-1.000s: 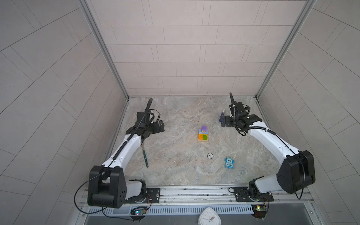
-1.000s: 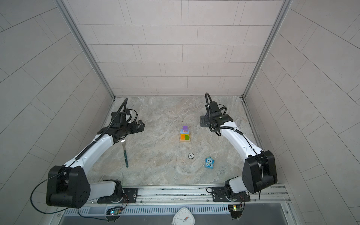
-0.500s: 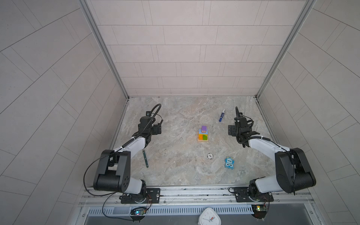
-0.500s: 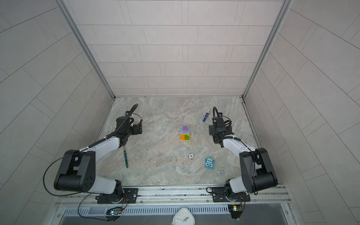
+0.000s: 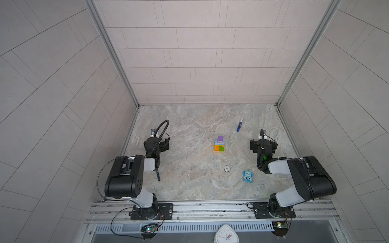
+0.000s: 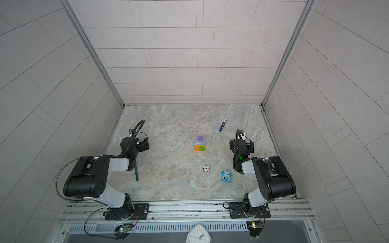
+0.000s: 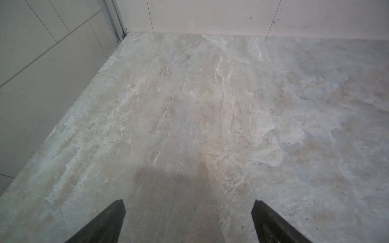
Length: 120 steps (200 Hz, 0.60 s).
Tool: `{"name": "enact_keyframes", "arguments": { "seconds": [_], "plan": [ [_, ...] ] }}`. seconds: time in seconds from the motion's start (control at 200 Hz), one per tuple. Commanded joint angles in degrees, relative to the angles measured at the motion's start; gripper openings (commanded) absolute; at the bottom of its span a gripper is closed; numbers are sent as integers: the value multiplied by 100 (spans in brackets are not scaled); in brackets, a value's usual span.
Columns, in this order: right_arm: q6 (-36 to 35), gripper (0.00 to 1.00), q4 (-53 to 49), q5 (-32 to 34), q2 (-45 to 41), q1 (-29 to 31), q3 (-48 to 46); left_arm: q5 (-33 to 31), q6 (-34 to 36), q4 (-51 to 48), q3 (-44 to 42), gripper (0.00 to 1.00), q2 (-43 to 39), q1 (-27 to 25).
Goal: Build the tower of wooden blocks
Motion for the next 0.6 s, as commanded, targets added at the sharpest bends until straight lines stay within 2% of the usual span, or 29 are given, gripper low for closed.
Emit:
{"name": "enact_keyframes", "arguments": {
  "seconds": [0.0,0.05,0.155,0.595],
  "plan": [
    [-137,100,652,96,44,-19,37,175,-39,748,-30,100,5,10],
    [-15,100,336,267,-9,-36,141,149,-19,778,10,100,68,6],
    [-140,99,1063,263,197,-29,-46,119,20,704,64,100,87,5],
    [-131,99,987,270,190,-20,-23,114,31,788,11,100,48,-27]
  ]
}}
